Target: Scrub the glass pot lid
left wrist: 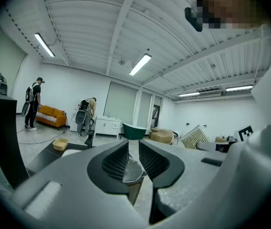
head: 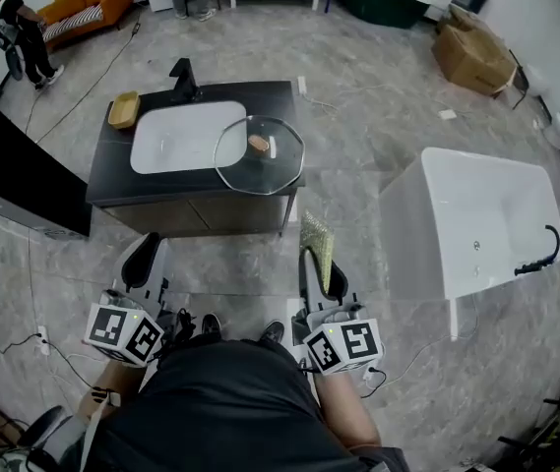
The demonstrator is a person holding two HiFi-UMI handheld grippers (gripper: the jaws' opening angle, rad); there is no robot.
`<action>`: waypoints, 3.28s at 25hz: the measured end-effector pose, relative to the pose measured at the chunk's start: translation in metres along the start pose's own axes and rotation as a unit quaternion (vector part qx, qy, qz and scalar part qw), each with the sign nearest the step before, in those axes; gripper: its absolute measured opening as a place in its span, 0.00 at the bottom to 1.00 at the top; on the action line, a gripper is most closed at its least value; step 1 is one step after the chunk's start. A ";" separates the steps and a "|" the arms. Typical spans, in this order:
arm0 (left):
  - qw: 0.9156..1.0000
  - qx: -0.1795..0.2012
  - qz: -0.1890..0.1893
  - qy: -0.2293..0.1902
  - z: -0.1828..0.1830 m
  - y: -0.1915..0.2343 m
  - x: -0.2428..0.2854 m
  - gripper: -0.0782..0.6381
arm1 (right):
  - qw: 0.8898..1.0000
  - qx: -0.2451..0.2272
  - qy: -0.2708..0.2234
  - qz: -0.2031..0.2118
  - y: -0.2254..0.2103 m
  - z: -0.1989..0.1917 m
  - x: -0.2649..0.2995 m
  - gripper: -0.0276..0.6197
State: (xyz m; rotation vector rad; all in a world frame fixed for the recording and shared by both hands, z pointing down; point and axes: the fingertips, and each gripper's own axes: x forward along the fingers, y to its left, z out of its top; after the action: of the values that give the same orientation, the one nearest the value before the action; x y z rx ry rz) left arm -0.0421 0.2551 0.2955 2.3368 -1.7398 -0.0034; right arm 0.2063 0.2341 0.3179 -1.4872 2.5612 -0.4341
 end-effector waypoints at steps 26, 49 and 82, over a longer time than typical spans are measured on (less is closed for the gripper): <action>0.993 -0.069 -0.079 0.055 -0.008 0.060 0.154 0.21 | 0.994 0.049 0.029 -0.095 -0.083 -0.020 0.113 0.13; 0.987 -0.064 -0.124 0.086 -0.001 0.161 0.328 0.21 | 0.983 -0.082 0.113 -0.122 -0.182 -0.061 0.285 0.13; 0.986 -0.108 0.032 0.124 -0.031 0.178 0.293 0.21 | 0.881 -0.229 0.351 0.221 -0.220 -0.269 0.382 0.13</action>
State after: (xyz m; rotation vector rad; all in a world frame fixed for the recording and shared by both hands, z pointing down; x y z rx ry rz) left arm -0.1193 -0.0648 0.3976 2.0317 -1.6052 0.0997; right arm 0.1253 -0.1529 0.6492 -0.8541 3.6701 -0.3559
